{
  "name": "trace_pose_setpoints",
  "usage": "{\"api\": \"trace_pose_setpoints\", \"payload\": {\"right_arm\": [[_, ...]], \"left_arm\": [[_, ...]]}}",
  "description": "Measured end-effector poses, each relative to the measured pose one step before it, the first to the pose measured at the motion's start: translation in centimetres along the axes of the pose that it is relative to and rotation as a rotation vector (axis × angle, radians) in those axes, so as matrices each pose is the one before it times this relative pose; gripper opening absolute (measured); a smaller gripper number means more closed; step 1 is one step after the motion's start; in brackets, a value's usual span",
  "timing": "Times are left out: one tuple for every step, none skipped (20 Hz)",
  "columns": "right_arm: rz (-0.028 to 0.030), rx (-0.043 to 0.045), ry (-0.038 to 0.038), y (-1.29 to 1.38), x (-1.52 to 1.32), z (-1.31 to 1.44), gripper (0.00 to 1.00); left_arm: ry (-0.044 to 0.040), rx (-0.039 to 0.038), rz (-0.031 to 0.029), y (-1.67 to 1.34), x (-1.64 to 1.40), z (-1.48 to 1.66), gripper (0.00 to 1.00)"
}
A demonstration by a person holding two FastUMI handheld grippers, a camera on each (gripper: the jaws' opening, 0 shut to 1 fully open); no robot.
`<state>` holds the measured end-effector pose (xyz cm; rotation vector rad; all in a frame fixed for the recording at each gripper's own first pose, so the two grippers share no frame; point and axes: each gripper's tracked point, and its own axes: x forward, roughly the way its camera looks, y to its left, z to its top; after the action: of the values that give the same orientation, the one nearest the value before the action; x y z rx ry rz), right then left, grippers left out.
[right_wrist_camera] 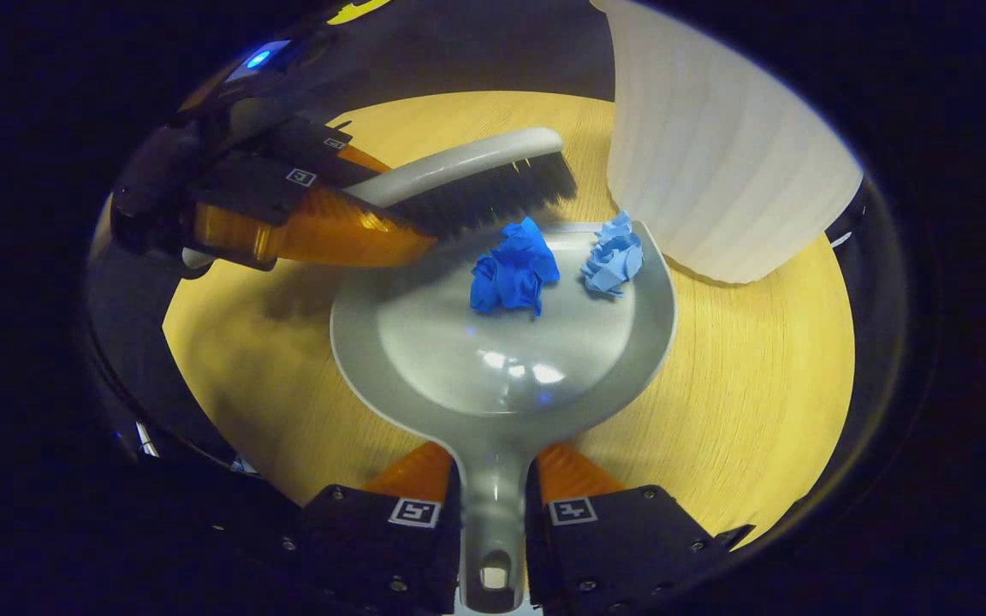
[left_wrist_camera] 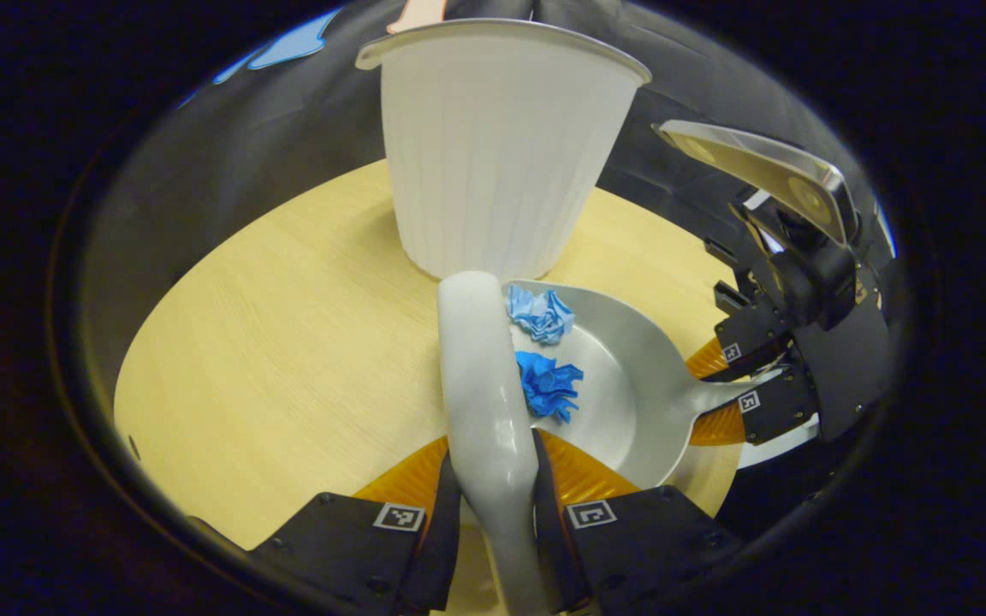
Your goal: Pick up the small broom and dustpan from the desktop, sweep the trash into the dustpan with the broom, and then empty the trash into the garbage bin.
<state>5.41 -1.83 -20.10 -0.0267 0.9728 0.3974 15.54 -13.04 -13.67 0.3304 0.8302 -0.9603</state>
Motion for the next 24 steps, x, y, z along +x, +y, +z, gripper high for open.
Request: {"api": "trace_pose_setpoints", "payload": {"right_arm": [[-0.00396,0.00595,-0.00041,-0.093,0.329,-0.125,0.31],[-0.00442,0.00248,-0.00282,-0.137,0.373,-0.121,0.31],[-0.00661,-0.00069,-0.00078,-0.301,0.323,-0.044,0.31],[-0.00617,0.00057,-0.00333,-0.289,0.372,0.021,0.31],[-0.00544,0.00047,-0.00097,-0.024,0.070,-0.241,0.31],[-0.00401,0.00119,-0.00627,-0.179,0.094,0.118,0.31],[-0.00398,-0.00129,-0.00448,-0.094,0.107,0.198,0.31],[-0.00417,-0.00106,-0.00489,-0.060,0.163,0.169,0.31],[-0.00344,0.00170,-0.00389,0.099,0.020,-0.042,0.31],[-0.00021,0.00324,-0.00276,0.210,0.117,0.224,0.31],[0.00260,0.00465,-0.00404,-0.017,-0.110,0.318,0.31],[0.00353,0.00354,-0.00434,-0.054,-0.165,-0.390,0.31],[0.00249,0.00254,-0.00458,0.172,-0.076,0.237,0.31],[0.00444,0.00153,-0.00722,0.051,-0.122,0.272,0.31],[0.00363,0.00245,-0.00821,0.072,-0.109,0.307,0.31],[0.00736,0.00099,-0.00566,0.163,-0.207,0.480,0.31],[0.00733,0.00226,-0.00843,0.177,-0.075,0.720,0.31],[0.00979,-0.00275,-0.00985,0.071,-0.200,0.579,0.31],[0.00753,-0.00214,-0.01248,-0.312,-0.959,0.537,0.31],[0.00715,-0.00433,-0.01022,-0.219,-0.706,0.807,0.31],[0.00760,-0.00478,-0.01128,-0.018,-0.300,0.500,0.31],[0.01046,-0.00342,-0.01139,-0.006,-0.292,0.840,0.31],[0.01451,-0.00361,-0.00877,0.075,-0.409,0.640,0.31],[0.01534,0.00238,-0.01438,-0.025,-0.425,0.967,0.31]], "left_arm": [[-0.01057,-0.02164,0.01512,0.354,-0.527,-0.080,0.48],[-0.01002,-0.01936,0.01756,0.505,-0.631,-0.035,0.48],[-0.00963,-0.01559,0.01970,0.501,-0.282,-0.323,0.48],[-0.00809,-0.01638,0.01736,0.397,-0.167,-0.295,0.48],[-0.00735,-0.02035,0.01840,0.560,-0.243,-0.325,0.48],[-0.00488,-0.02427,0.01916,0.678,-0.396,-0.298,0.48],[-0.00760,-0.02565,0.02260,0.533,-0.311,-0.228,0.48],[-0.00798,-0.02936,0.01989,0.681,-0.261,-0.131,0.48],[-0.00632,-0.03132,0.02033,0.634,-0.297,-0.220,0.48],[-0.00804,-0.02887,0.02045,0.602,-0.322,-0.241,0.48],[-0.00812,-0.02689,0.02103,0.718,-0.240,-0.299,0.48],[-0.00595,-0.02429,0.01927,0.907,-0.216,-0.434,0.48],[-0.00242,-0.02302,0.01454,0.813,-0.290,-0.481,0.48],[-0.00392,-0.02362,0.01674,0.767,-0.222,-0.458,0.48],[-0.00340,-0.02299,0.01235,0.844,-0.525,-0.519,0.48],[-0.00192,-0.02069,0.01377,1.455,-0.864,-0.518,0.48],[-0.00328,-0.01941,0.01395,1.329,-0.705,-0.539,0.48],[-0.00620,-0.01921,0.01522,1.269,-0.595,-0.502,0.48],[-0.00335,-0.01773,0.01344,1.335,-0.230,-0.356,0.46],[-0.00415,-0.01859,0.01418,1.536,-0.380,-0.573,0.46],[0.00021,-0.01699,0.01345,1.582,-0.461,-0.445,0.47],[0.00339,-0.01379,0.02081,1.505,-0.374,-0.663,0.48],[-0.00047,-0.00959,0.01889,1.689,-0.504,-0.558,0.47],[-0.00246,-0.00760,0.01406,1.538,-0.769,-0.274,0.46]]}}
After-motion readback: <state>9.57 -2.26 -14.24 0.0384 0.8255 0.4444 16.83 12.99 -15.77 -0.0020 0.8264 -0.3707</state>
